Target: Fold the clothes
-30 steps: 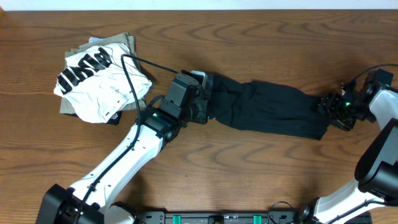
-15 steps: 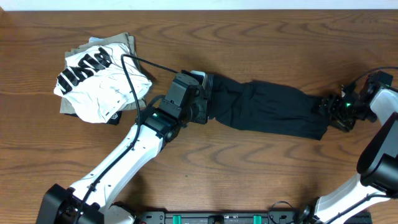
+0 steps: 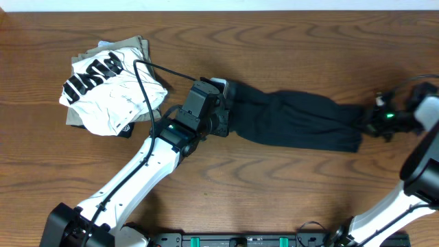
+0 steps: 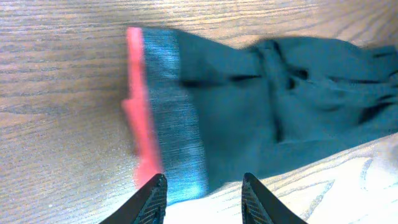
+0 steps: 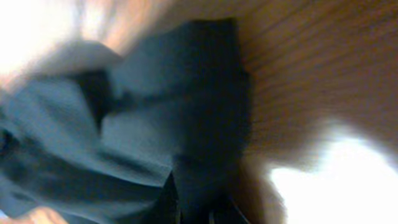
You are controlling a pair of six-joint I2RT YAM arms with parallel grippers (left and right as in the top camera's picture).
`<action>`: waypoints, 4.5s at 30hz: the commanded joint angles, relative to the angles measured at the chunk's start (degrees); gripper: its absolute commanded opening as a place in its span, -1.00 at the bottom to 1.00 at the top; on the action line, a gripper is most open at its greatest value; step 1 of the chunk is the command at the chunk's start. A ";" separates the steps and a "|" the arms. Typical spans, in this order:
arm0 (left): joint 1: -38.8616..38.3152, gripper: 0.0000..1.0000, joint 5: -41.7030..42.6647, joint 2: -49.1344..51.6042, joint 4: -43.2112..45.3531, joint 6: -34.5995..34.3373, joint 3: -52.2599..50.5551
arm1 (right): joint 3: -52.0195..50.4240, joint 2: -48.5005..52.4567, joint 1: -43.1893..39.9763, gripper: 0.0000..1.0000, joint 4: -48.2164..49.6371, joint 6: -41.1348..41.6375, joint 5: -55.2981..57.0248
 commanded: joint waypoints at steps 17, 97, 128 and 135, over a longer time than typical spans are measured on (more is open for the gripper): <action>0.24 -0.21 -0.70 -0.20 0.66 0.55 1.20 | 43.65 -3.74 -8.02 -0.97 -26.75 -2.78 5.27; 8.00 -0.19 -0.52 -0.22 -1.77 -1.66 1.20 | 52.68 -5.33 40.06 -0.98 -31.78 6.40 25.73; 31.45 -0.18 -2.14 -2.84 -1.05 -3.39 1.22 | 66.93 -5.33 62.93 -0.98 2.86 15.37 4.02; 35.23 -0.18 -1.11 -3.91 -0.61 -3.78 1.22 | 66.93 -5.33 66.18 -0.97 6.29 16.37 8.22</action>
